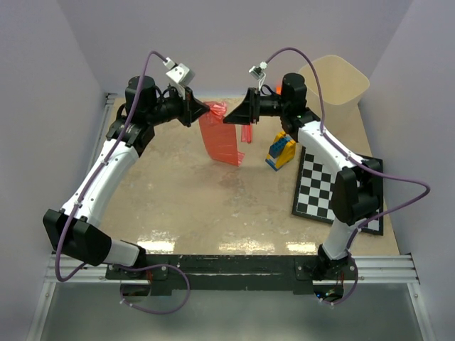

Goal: Put the trash bags into the trash bin
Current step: Unfold the trash bag at the center of the board.

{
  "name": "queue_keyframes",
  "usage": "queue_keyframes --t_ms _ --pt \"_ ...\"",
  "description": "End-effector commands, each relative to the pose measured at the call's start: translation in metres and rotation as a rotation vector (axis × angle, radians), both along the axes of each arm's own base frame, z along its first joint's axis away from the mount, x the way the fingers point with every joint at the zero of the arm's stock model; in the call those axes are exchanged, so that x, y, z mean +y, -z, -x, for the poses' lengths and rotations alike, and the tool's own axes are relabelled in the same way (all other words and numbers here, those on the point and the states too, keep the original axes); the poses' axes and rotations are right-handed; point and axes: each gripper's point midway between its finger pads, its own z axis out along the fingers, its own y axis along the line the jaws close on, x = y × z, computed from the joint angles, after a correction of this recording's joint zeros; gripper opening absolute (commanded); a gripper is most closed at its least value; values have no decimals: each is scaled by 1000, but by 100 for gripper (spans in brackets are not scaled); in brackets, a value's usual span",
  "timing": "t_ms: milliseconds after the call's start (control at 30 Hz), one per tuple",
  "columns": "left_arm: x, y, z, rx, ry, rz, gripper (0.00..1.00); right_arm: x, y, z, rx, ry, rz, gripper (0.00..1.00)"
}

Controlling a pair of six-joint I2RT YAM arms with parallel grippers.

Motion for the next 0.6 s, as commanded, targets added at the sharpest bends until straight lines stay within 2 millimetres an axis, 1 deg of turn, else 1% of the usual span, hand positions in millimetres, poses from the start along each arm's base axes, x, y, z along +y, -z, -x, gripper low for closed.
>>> queue_keyframes --t_ms 0,133,233,400,500,567 --pt "1 -23 8 -75 24 27 0 1 -19 3 -41 -11 -46 50" --pt "-2 -24 12 -69 53 38 0 1 -23 5 -56 -16 -57 53" --pt "-5 -25 16 -66 74 53 0 4 -24 4 -63 -18 -61 52" --pt "-7 -27 17 -64 85 64 0 7 -23 4 -69 -23 -61 45" --pt "-7 -28 17 -67 86 66 0 8 -25 6 -79 -37 -67 39" --pt "-8 -28 17 -66 89 69 0 10 -28 8 -91 -45 -73 39"
